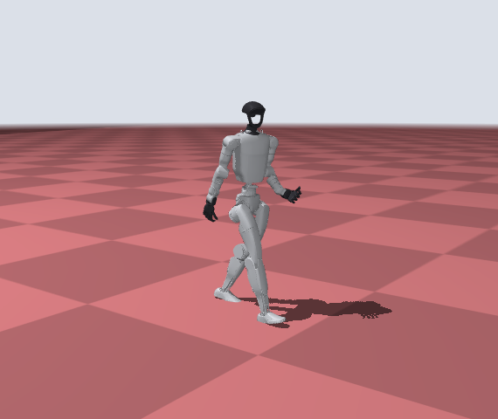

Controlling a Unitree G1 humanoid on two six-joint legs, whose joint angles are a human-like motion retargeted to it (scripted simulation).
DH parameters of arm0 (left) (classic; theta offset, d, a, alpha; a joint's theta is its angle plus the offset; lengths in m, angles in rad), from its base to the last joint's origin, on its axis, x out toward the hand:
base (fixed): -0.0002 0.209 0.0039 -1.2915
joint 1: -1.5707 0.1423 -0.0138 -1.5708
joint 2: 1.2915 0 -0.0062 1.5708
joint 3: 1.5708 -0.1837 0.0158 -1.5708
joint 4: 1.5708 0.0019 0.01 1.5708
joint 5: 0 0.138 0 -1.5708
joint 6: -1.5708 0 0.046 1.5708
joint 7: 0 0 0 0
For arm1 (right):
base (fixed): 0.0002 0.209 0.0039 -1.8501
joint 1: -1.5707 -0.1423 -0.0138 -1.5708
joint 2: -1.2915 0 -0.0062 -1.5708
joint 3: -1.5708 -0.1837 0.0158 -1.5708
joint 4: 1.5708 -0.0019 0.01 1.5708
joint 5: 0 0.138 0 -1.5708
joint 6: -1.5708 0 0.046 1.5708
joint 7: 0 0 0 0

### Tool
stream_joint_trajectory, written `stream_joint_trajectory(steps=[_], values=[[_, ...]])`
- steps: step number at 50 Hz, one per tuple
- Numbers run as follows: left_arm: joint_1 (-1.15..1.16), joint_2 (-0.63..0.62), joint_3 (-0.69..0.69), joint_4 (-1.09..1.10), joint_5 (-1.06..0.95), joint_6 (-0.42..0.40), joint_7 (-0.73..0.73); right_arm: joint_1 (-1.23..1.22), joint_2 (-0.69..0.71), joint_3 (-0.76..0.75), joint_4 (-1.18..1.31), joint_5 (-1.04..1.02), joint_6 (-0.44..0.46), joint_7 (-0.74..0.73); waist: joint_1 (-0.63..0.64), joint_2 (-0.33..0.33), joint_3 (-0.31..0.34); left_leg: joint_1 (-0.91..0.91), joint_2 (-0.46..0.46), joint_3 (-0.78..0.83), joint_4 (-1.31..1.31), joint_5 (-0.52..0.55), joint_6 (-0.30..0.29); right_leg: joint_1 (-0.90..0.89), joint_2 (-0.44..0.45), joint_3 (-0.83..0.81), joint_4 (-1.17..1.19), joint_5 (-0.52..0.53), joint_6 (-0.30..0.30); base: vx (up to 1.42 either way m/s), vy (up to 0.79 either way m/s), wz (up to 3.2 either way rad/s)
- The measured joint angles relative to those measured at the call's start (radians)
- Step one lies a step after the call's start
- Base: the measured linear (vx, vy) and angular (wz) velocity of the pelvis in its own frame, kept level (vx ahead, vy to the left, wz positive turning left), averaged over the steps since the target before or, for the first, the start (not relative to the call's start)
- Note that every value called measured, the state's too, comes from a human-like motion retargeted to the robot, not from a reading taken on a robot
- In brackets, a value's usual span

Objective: Walk run

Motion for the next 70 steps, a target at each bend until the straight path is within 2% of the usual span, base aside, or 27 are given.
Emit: stream_joint_trajectory(steps=[2,4,7,10,12,15,19,25,28,32,35,37,40,42,44,47,50,52,55,57,59,62,63,65,67,68,70], values=[[0.025,-0.022,-0.013,0.012,-0.006,-0.002,0.012,-0.026,0.004,-0.008,-0.003,0.0,-0.008,-0.03,-0.045,0.016,-0.015,0.011,0.028,-0.045,0.04,0.088,-0.05,0.03,-0.03,-0.12,0.016,0.077,-0.007,0.98,-0.44,1.18],[0.041,-0.044,-0.011,0.028,-0.004,0.004,0.011,-0.052,0.006,-0.004,-0.021,0.014,-0.013,-0.06,-0.075,0.037,-0.032,-0.006,0.06,-0.084,0.115,0.252,-0.11,0.057,0.012,0.012,0.04,0.107,-0.023,0.98,-0.51,0.92],[0.067,-0.066,-0.034,0.048,0.007,0.009,0.005,-0.108,0.001,0.015,-0.037,0.06,-0.017,-0.08,-0.038,0.023,-0.039,-0.074,0.069,-0.086,0.347,0.549,-0.194,0.119,0.022,0.034,0.081,0.06,-0.087,0.96,-0.5,0.06],[0.069,-0.057,-0.064,0.043,0.006,0.007,0.009,-0.2,-0.006,0.04,-0.058,0.08,-0.011,-0.085,0.014,-0.056,-0.043,-0.205,0.042,-0.011,0.647,0.757,-0.179,0.209,-0.041,-0.063,0.053,0.032,-0.116,0.79,-0.43,-0.3],[0.052,-0.045,-0.061,0.041,0.023,0.019,-0.018,-0.271,-0.018,0.057,-0.08,0.09,-0.003,-0.096,0.023,-0.07,-0.044,-0.304,0.071,0.018,0.769,0.681,-0.143,0.245,0.009,0.045,0.049,-0.006,-0.136,0.7,-0.33,0.11],[0.045,-0.039,-0.049,0.025,0.049,0.023,-0.041,-0.371,-0.043,0.082,-0.126,0.089,-0.002,-0.124,0.045,-0.084,-0.033,-0.422,0.084,0.061,0.833,0.538,-0.099,0.321,0.012,-0.002,0.015,-0.024,-0.139,0.68,-0.28,-0.18],[0.05,-0.031,-0.033,-0.003,0.058,0.018,-0.038,-0.48,-0.062,0.114,-0.218,0.088,-0.025,-0.13,0.121,-0.101,-0.019,-0.553,0.075,0.148,0.695,0.373,-0.05,0.396,0.061,0.011,-0.017,-0.05,-0.162,0.7,-0.28,-0.83],[0.061,-0.042,-0.014,-0.029,0.065,0.016,-0.022,-0.566,-0.077,0.124,-0.37,0.12,-0.062,-0.097,0.193,-0.059,0.026,-0.608,0.068,0.257,0.159,0.31,0.013,0.519,0.187,0.028,-0.029,-0.123,-0.205,0.72,-0.21,-0.49],[0.07,-0.052,-0.005,-0.04,0.068,0.009,-0.002,-0.555,-0.073,0.118,-0.436,0.137,-0.076,-0.102,0.205,-0.055,0.033,-0.622,-0.019,0.199,-0.057,0.231,-0.004,0.584,0.209,-0.008,-0.036,-0.157,-0.222,0.88,-0.15,-0.07],[0.084,-0.051,0.01,-0.048,0.092,-0.002,0.008,-0.482,-0.05,0.11,-0.455,0.14,-0.103,-0.129,0.229,-0.068,0.021,-0.618,-0.039,0.155,-0.073,0.234,0.023,0.638,0.219,-0.011,0.004,-0.155,-0.226,0.91,-0.09,-0.18],[0.097,-0.047,0.026,-0.041,0.118,-0.002,0.002,-0.411,-0.026,0.101,-0.391,0.121,-0.093,-0.131,0.286,-0.084,0.0,-0.603,-0.014,0.219,-0.013,0.273,0.092,0.665,0.202,-0.028,0.048,-0.06,-0.204,1.01,-0.07,-0.78],[0.116,-0.047,0.037,-0.03,0.123,-0.005,0.002,-0.355,-0.008,0.083,-0.283,0.082,-0.061,-0.115,0.316,-0.089,-0.023,-0.571,-0.006,0.176,0.006,0.321,0.085,0.669,0.182,-0.07,0.126,0.127,-0.166,1.06,-0.06,-0.75],[0.133,-0.042,0.052,-0.016,0.095,-0.003,0.023,-0.294,0.007,0.093,-0.11,0.02,-0.005,-0.086,0.285,-0.081,-0.032,-0.545,0.017,0.095,0.07,0.253,0.102,0.593,0.215,0.004,0.353,0.404,-0.111,1.11,-0.02,-0.19],[0.118,-0.033,0.04,-0.007,0.075,-0.003,0.051,-0.255,-0.001,0.092,-0.019,0.001,0.016,-0.052,0.265,-0.063,-0.014,-0.473,0.039,0.161,0.071,0.214,0.11,0.495,0.216,-0.015,0.593,0.47,-0.097,0.88,0.01,0.21],[0.089,-0.024,0.02,0.0,0.067,-0.011,0.08,-0.191,-0.001,0.073,0.0,-0.015,0.029,0.01,0.261,-0.03,-0.007,-0.404,0.049,0.152,0.041,0.181,0.103,0.422,0.188,-0.075,0.719,0.444,-0.101,0.76,0.03,-0.11],[0.031,-0.013,-0.002,0.007,0.058,-0.014,0.106,-0.099,0.012,0.045,0.0,-0.019,0.026,0.104,0.261,0.025,-0.003,-0.353,0.092,0.144,0.014,0.159,0.084,0.306,0.181,-0.126,0.756,0.298,-0.147,0.77,0.02,0.07],[-0.009,0.002,-0.031,-0.009,0.046,-0.012,0.09,-0.018,0.022,0.019,0.0,-0.001,-0.005,0.115,0.184,0.049,0.006,-0.299,0.082,0.097,-0.005,0.133,0.076,0.179,0.186,-0.105,0.717,0.182,-0.116,0.79,-0.02,1.26],[-0.028,0.016,-0.042,-0.022,0.038,-0.009,0.065,0.023,0.025,0.007,0.0,0.003,-0.019,0.092,0.136,0.05,0.008,-0.262,0.061,0.069,-0.015,0.112,0.074,0.119,0.152,-0.085,0.607,0.12,-0.077,0.7,-0.05,1.08],[-0.051,0.038,-0.048,-0.032,0.025,-0.003,0.04,0.062,0.03,-0.006,0.0,0.001,-0.006,0.071,0.081,0.023,0.014,-0.197,0.012,0.037,-0.025,0.077,0.07,0.091,0.075,-0.057,0.336,0.107,-0.002,0.67,-0.12,0.75],[-0.055,0.047,-0.051,-0.034,0.015,0.0,0.033,0.071,0.035,-0.013,0.0,0.001,0.005,0.072,0.045,-0.001,0.023,-0.142,-0.015,0.008,-0.025,0.053,0.062,0.085,0.022,-0.051,0.161,0.078,0.003,0.71,-0.2,0.75],[-0.052,0.05,-0.053,-0.035,0.011,-0.002,0.03,0.07,0.037,-0.018,0.0,0.002,0.006,0.083,0.019,-0.011,0.03,-0.089,-0.021,-0.017,-0.026,0.031,0.046,0.066,0.012,-0.021,0.017,0.026,0.018,0.92,-0.27,0.59],[-0.038,0.039,-0.044,-0.034,0.017,-0.004,0.02,0.051,0.033,-0.016,0.0,0.007,-0.001,0.096,0.024,-0.009,0.017,-0.035,-0.014,-0.019,-0.02,0.009,0.012,0.039,0.019,-0.001,-0.11,0.005,0.096,0.9,-0.3,-0.03],[-0.031,0.032,-0.041,-0.03,0.02,-0.004,0.016,0.041,0.032,-0.011,0.0,0.013,-0.002,0.093,0.024,-0.008,0.01,-0.024,-0.012,-0.021,-0.009,0.01,0.0,0.035,0.022,-0.012,-0.091,0.02,0.071,1.02,-0.36,-0.02],[-0.011,0.015,-0.041,-0.021,0.022,-0.003,0.011,0.012,0.027,-0.004,0.0,0.021,0.004,0.075,0.026,-0.006,-0.012,-0.012,-0.009,-0.026,0.019,0.04,-0.03,0.032,0.049,0.054,-0.017,0.019,-0.016,0.89,-0.3,0.34],[0.015,-0.002,-0.052,-0.007,0.022,0.003,0.012,-0.013,0.025,-0.016,-0.001,0.024,0.005,0.045,-0.014,0.001,-0.031,-0.003,0.011,-0.078,0.072,0.139,-0.084,0.061,0.006,-0.102,0.01,0.088,-0.024,0.97,-0.36,1.35],[0.024,-0.011,-0.053,0.003,0.023,0.008,0.012,-0.027,0.024,-0.02,-0.003,0.029,0.004,0.03,-0.043,0.006,-0.041,-0.01,0.021,-0.117,0.118,0.218,-0.117,0.076,0.024,-0.027,0.02,0.124,-0.03,1.03,-0.42,1.42],[0.041,-0.031,-0.055,0.023,0.039,0.014,0.012,-0.053,0.022,-0.013,-0.011,0.061,-0.006,0.007,-0.029,0.012,-0.065,-0.042,0.025,-0.143,0.235,0.435,-0.194,0.105,0.032,0.025,0.062,0.093,-0.072,1.05,-0.45,0.63]])
